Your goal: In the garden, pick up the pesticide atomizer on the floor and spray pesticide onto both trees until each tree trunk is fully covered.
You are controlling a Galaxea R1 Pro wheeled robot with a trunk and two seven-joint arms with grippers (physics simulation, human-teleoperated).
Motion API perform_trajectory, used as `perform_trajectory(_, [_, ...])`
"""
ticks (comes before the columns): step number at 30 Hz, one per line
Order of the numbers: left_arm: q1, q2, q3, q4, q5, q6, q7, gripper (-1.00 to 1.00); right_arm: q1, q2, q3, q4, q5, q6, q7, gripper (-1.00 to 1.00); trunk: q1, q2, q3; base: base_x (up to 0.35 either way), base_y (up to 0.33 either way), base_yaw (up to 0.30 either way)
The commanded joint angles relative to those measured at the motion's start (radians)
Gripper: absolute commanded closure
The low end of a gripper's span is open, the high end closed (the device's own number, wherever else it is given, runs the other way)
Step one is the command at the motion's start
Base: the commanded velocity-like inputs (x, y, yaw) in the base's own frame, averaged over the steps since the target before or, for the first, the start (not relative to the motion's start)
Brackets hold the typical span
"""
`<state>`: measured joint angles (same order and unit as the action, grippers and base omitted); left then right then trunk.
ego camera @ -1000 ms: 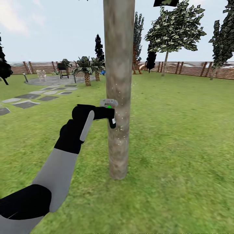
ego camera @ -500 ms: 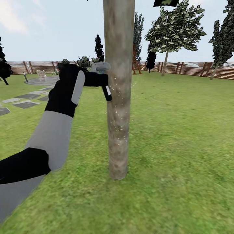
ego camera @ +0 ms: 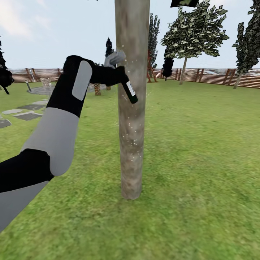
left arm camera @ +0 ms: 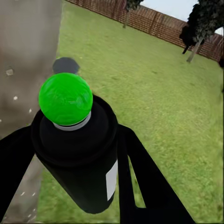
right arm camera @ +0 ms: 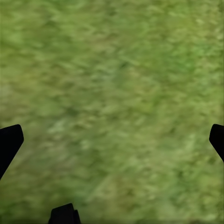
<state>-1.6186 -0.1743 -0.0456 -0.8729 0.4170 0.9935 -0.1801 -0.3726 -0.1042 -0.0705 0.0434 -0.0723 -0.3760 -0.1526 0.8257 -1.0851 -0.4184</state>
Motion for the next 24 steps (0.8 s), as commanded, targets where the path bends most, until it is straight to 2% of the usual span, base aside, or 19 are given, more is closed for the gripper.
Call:
perform_trajectory(1, [-0.001,0.0,-0.003,0.025,0.0,0.002,-0.01,1.0,-0.002,0.0,-0.006,0.004,-0.004,-0.009,0.004,-1.0,0.0,-0.001,-0.001,0.0,0.0,0.0])
perform_trajectory(4, [-0.001,0.0,-0.053,0.146,0.011,0.0,-0.01,1.0,-0.002,0.0,-0.006,0.004,-0.004,-0.009,0.004,-1.0,0.0,-0.001,-0.001,0.0,0.0,0.0])
perform_trajectory(6, [-0.001,0.0,-0.121,0.237,0.011,-0.005,-0.008,1.0,-0.002,0.0,-0.006,0.004,-0.004,-0.009,0.004,-1.0,0.0,-0.001,-0.001,0.0,0.0,0.0])
perform_trajectory(9, [-0.001,0.006,-0.151,0.334,0.005,-0.01,-0.004,1.0,-0.002,0.0,-0.006,0.004,-0.004,-0.009,0.004,-1.0,0.0,-0.001,-0.001,0.0,0.0,0.0])
perform_trajectory(11, [-0.001,0.02,-0.158,0.387,-0.027,-0.012,-0.001,1.0,-0.002,0.0,-0.007,0.004,-0.004,-0.009,0.004,-1.0,0.0,-0.001,-0.001,0.0,0.0,0.0])
perform_trajectory(13, [-0.001,0.029,-0.16,0.409,-0.077,-0.013,0.001,1.0,-0.002,0.0,-0.007,0.004,-0.004,-0.009,0.004,-1.0,0.0,-0.001,-0.001,0.0,0.0,0.0])
perform_trajectory(15, [-0.001,0.056,-0.161,0.423,-0.162,-0.013,0.002,1.0,-0.002,0.0,-0.007,0.004,-0.004,-0.009,0.004,-1.0,0.0,-0.001,-0.001,0.0,0.0,0.0])
perform_trajectory(17, [-0.001,0.069,-0.161,0.459,-0.186,-0.017,0.002,1.0,-0.002,0.0,-0.007,0.004,-0.004,-0.009,0.004,-1.0,0.0,-0.001,-0.001,0.0,0.0,0.0])
perform_trajectory(19, [-0.001,0.074,-0.161,0.538,-0.195,-0.074,0.001,1.0,-0.002,0.0,-0.006,0.004,-0.004,-0.009,0.004,-1.0,0.0,-0.001,-0.001,0.0,0.0,0.0])
perform_trajectory(21, [-0.001,0.074,-0.162,0.699,-0.198,-0.222,-0.002,1.0,-0.002,0.0,-0.006,0.004,-0.004,-0.009,0.004,-1.0,0.0,-0.001,-0.001,0.0,0.0,0.0])
perform_trajectory(23, [0.0,0.071,-0.162,0.798,-0.198,-0.342,-0.008,1.0,-0.002,0.0,-0.006,0.004,-0.004,-0.009,0.004,-1.0,0.0,-0.001,-0.001,0.0,0.0,0.0])
perform_trajectory(24, [0.001,0.059,-0.161,0.815,-0.198,-0.365,-0.012,1.0,-0.002,0.0,-0.006,0.004,-0.004,-0.009,0.004,-1.0,0.0,-0.001,-0.001,0.0,0.0,0.0])
